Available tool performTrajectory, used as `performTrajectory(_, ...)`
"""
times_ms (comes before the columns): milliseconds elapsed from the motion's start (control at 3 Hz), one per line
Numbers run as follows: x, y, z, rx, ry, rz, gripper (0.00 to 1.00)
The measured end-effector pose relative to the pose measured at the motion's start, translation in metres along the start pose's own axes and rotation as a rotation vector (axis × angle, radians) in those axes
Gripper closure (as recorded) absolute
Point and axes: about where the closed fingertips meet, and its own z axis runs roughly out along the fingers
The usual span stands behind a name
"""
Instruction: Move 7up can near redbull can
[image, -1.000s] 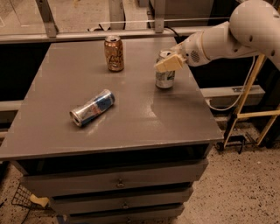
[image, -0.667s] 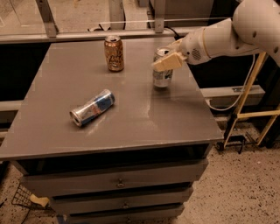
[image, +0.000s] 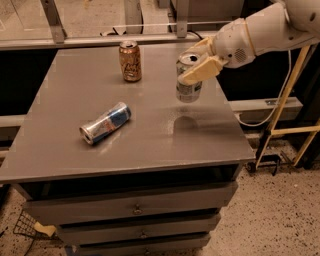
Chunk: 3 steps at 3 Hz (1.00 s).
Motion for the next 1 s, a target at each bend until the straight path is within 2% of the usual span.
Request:
performTrajectory(333,0.004,0.017,0.001,-0.069,0.018,-0.005,1.00)
performTrajectory(667,0.004,0.017,0.001,-0.069,0.018,-0.005,1.00)
performTrajectory(1000,-0.005,0.027,0.013,-0.109,0.004,-0.020,1.00)
